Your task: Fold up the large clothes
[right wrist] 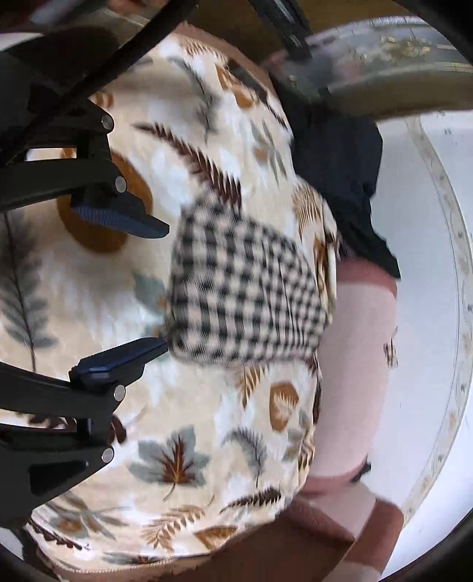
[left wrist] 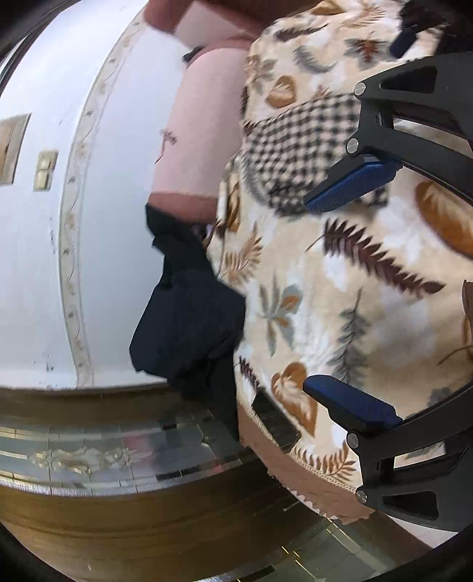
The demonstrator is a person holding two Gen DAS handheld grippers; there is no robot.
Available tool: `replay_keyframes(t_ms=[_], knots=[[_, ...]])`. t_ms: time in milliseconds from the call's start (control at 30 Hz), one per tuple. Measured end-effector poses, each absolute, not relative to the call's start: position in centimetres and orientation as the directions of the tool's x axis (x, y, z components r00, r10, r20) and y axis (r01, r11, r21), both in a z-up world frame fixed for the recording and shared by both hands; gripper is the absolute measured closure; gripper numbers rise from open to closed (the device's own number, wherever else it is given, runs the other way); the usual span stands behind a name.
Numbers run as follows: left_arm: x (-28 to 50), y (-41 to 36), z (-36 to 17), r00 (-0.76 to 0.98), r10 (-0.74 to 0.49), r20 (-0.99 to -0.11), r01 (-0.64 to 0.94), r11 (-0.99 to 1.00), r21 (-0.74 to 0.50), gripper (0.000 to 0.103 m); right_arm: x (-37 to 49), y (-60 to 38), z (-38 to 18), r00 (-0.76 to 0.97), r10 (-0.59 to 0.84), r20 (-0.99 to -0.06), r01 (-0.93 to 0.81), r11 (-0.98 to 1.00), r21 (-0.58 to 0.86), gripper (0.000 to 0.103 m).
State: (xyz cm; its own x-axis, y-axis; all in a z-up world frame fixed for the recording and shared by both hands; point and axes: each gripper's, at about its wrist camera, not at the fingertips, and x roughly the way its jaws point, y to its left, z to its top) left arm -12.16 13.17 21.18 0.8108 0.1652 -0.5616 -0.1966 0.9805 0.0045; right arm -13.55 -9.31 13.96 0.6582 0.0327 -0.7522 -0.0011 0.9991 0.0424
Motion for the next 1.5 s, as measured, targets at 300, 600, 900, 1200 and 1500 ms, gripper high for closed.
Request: replay_keyframes(t_ms=[300, 600, 900, 1200, 1500], knots=[[-13.1, 7.6, 18.0, 0.741, 0.059, -0.669, -0.07, 0.997, 0.009, 0.013, -14.4, -12.3, 12.9, 0.659, 0.029, -0.751, 0.062, 0.994, 0.093, 0.035], [-12.4, 4.6, 14.4, 0.661, 0.044, -0.749, -0.003, 0.998, 0.056, 0.013, -13.0, -13.2, 10.5, 0.626, 0.042, -0.779, 0.062, 0.993, 0.104, 0.034], [-11.7, 4.9, 12.8, 0.63, 0.037, -0.776, -0.005, 0.999, 0.044, 0.013, -11.6, -12.5, 8.6, 0.578, 0.019, -0.816, 0.049, 0.997, 0.058, 0.034], [-11.3, 5.1, 11.5, 0.593, 0.019, -0.805, -0.002, 1.0, 0.022, 0.013, -11.0, -11.6, 8.0, 0.554, 0.004, -0.832, 0.031, 0.999, 0.026, 0.034], [-11.2, 5.1, 10.7, 0.575, 0.007, -0.818, 0.003, 1.0, 0.011, 0.013, -10.6, -11.0, 7.7, 0.539, 0.002, -0.842, 0.022, 1.0, 0.016, 0.032]])
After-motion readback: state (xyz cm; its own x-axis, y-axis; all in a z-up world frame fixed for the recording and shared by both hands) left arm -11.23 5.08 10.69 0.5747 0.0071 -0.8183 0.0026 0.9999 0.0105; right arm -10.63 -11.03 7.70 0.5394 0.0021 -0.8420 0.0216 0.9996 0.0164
